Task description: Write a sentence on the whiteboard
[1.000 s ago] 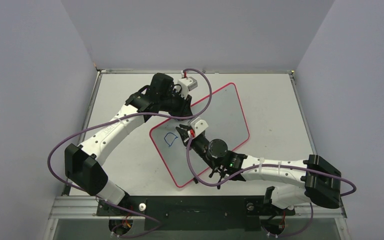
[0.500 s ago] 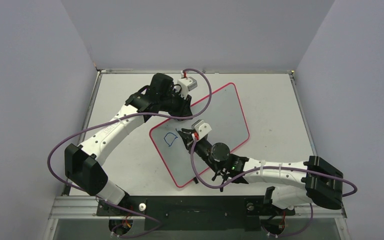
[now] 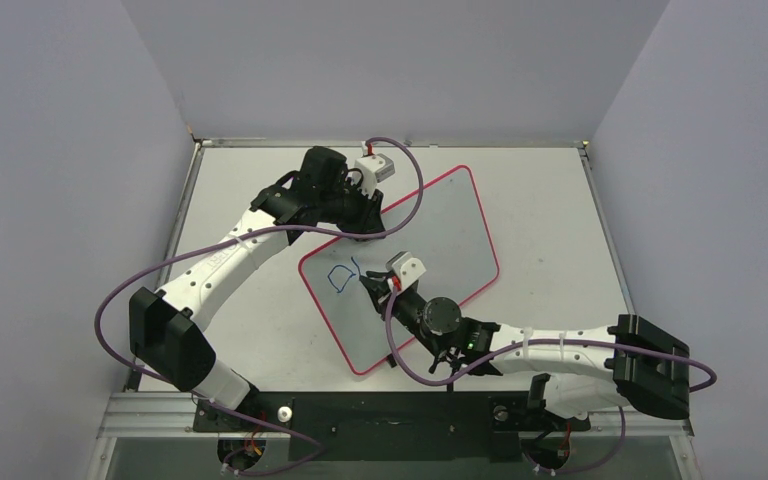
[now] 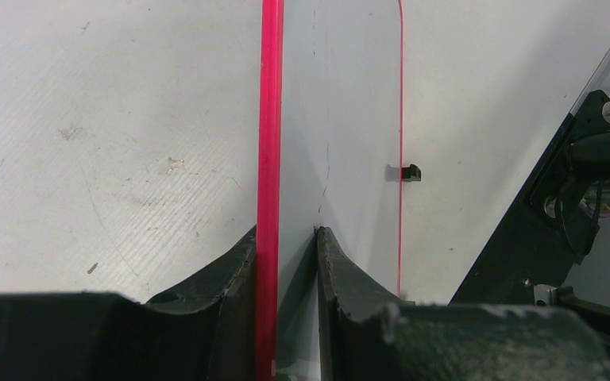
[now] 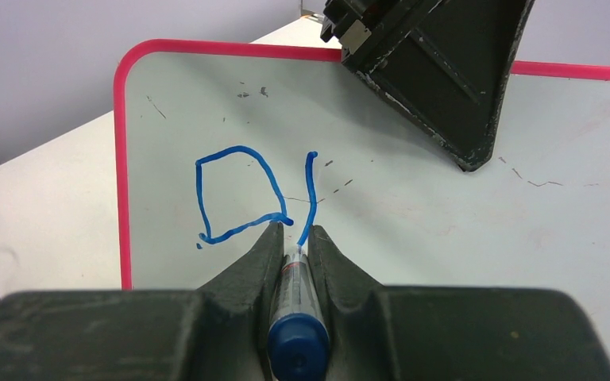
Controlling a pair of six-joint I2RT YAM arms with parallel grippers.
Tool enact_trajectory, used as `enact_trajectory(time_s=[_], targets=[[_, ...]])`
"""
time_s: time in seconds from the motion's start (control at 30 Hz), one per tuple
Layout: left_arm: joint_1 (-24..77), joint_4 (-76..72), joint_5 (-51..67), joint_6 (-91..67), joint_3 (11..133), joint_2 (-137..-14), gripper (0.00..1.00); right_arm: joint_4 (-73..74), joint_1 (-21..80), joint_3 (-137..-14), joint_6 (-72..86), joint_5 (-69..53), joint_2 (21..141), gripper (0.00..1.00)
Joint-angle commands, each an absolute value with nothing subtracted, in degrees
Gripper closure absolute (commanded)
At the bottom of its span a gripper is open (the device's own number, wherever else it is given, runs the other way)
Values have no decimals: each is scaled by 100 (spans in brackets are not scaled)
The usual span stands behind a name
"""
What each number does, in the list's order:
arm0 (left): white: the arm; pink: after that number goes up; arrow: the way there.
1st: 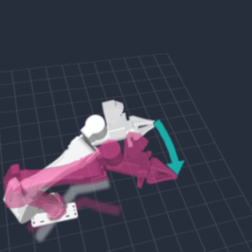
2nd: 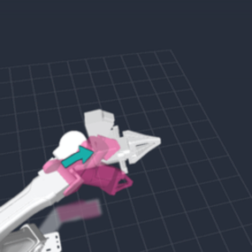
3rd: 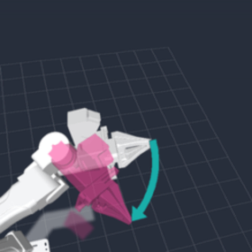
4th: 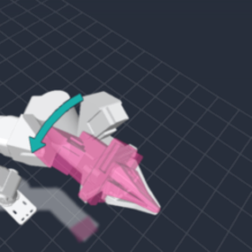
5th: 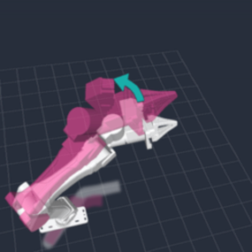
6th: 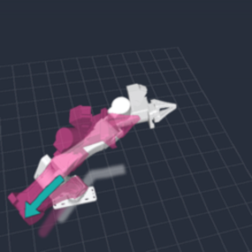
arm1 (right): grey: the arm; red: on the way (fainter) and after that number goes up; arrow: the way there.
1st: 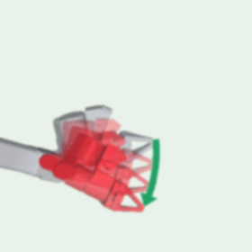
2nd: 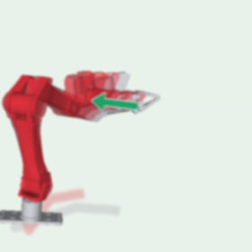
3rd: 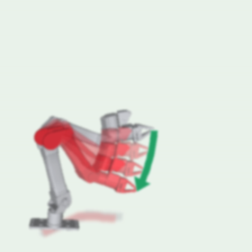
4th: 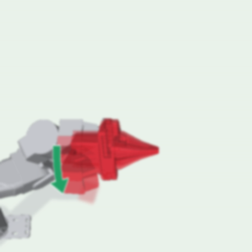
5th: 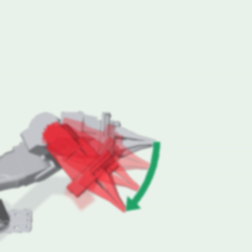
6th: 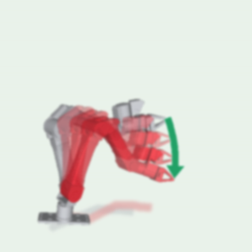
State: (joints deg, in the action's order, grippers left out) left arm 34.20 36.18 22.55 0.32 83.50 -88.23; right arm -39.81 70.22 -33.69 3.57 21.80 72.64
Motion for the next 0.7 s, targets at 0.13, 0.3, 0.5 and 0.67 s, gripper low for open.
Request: enact_trajectory(time_s=[0.13,0.3,0.5,0.67], targets=[[3489,3815,1406,686,8236,-8798,100,-3763,7003,-3783,66,2368,7300,100],[3489,3819,1391,693,8227,-8803,100,-3732,6981,-3979,-111,2432,7391,100],[3491,3815,1391,694,8227,-8807,100,-3722,6926,-4137,-263,2474,7441,100],[3496,3815,1389,694,8222,-8800,100,-3718,6844,-4256,-326,2479,7506,100]])
